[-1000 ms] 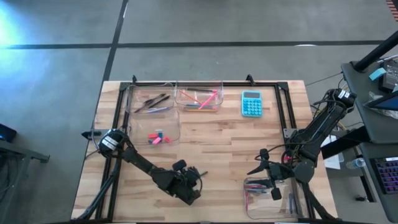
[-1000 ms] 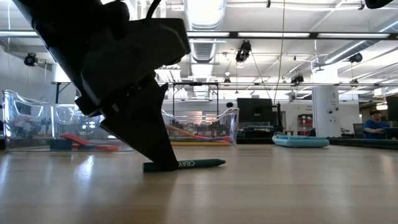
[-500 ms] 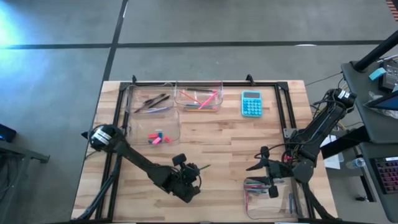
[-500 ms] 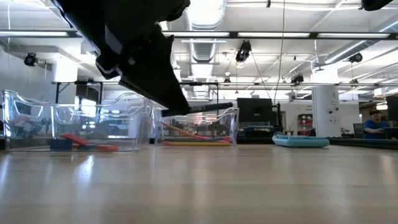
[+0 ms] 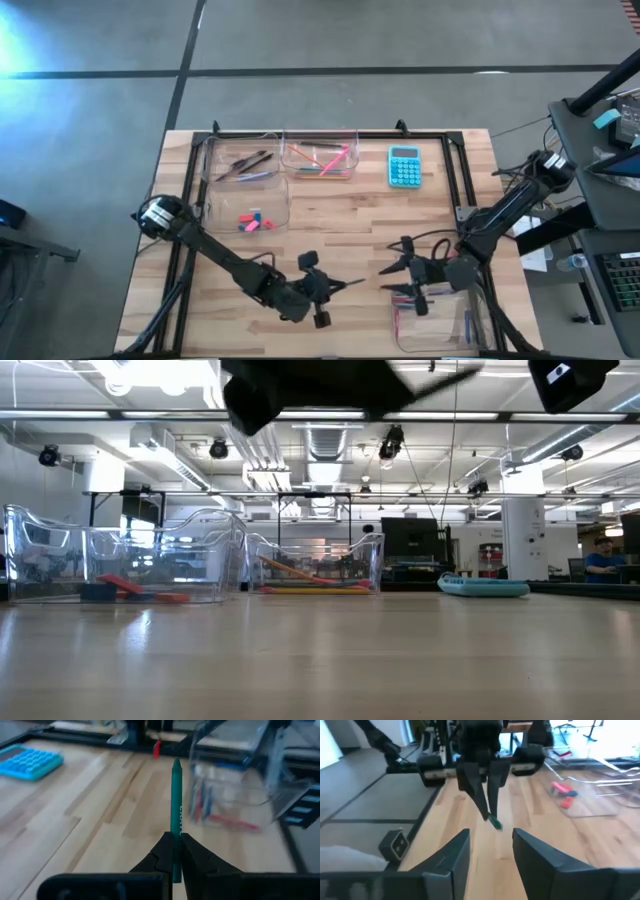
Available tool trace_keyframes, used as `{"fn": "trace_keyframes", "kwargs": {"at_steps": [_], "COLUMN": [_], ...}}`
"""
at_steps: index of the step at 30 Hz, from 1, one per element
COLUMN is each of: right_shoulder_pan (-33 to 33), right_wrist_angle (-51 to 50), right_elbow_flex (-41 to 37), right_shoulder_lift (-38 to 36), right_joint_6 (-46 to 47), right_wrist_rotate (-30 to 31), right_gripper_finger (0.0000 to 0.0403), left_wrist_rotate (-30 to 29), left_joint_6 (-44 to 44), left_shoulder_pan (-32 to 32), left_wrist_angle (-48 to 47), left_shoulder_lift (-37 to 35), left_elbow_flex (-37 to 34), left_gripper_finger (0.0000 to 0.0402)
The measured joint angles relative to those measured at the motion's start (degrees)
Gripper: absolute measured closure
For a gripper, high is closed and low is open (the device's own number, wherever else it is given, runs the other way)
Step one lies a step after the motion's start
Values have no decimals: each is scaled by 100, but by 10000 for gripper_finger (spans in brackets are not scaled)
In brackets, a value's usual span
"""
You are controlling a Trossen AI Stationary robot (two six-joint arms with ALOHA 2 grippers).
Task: Sort crayons/erasers/pens/pencils in bins
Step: Put the dark green crayon into the bottom left transparent bin
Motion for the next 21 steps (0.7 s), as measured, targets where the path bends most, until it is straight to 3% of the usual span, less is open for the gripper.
{"fn": "trace_keyframes", "kwargs": {"at_steps": [11, 21], "right_shoulder_pan": [-380, -597], "right_wrist_angle": [665, 1476], "right_elbow_flex": [0, 0], "right_shoulder_lift": [524, 1018], "right_joint_6": [-70, -176], "right_wrist_rotate": [-120, -129], "right_gripper_finger": [190, 188], "left_wrist_rotate": [111, 191], "left_joint_6": [628, 775], "left_shoulder_pan": [107, 148], "left_wrist_angle": [668, 874], "left_shoulder_lift": [-116, -115], "left_elbow_flex": [-59, -53], "left_gripper_finger": [401, 401]}}
